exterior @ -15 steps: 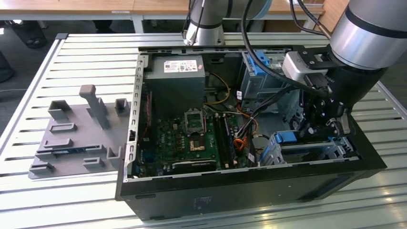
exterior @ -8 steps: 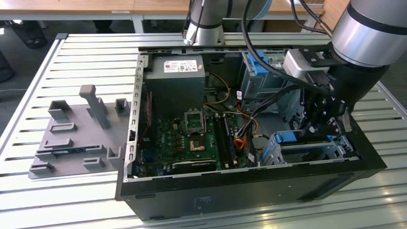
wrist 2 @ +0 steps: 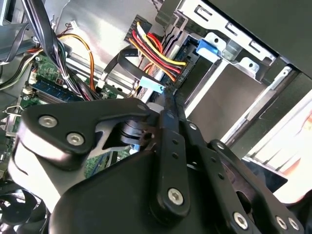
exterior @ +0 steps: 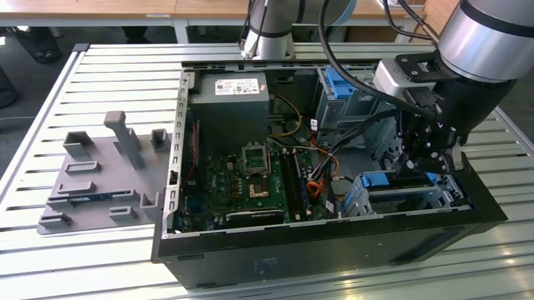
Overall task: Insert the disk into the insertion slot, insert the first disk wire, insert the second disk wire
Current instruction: 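Insert the second disk wire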
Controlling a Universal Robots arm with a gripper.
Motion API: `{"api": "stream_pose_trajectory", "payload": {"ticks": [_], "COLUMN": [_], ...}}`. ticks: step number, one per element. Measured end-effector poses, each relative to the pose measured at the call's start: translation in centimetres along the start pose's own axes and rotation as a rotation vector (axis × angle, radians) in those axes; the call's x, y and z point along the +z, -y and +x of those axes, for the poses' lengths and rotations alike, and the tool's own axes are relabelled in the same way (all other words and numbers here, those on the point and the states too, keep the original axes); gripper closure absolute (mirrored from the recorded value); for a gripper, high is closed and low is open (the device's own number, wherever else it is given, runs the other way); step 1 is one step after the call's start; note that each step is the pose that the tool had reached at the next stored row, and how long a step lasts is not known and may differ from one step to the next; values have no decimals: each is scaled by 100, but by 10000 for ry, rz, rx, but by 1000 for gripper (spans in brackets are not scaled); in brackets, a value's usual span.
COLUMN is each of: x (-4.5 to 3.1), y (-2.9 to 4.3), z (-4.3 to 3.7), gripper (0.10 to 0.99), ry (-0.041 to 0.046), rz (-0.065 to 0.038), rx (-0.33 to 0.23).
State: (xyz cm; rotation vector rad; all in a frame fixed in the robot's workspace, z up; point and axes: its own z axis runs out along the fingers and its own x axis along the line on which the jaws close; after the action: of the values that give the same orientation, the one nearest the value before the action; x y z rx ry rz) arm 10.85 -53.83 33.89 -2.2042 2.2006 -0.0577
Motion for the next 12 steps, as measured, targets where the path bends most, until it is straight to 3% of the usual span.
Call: {"api": "stream_pose_trajectory", "payload": {"ticks": [2, 12], "x": [-7, -35], "y": [0, 2], "z": [0, 0], "gripper": [980, 980], "ry": [3, 3], "rz": [-2, -4], "rx": [0, 1]}}
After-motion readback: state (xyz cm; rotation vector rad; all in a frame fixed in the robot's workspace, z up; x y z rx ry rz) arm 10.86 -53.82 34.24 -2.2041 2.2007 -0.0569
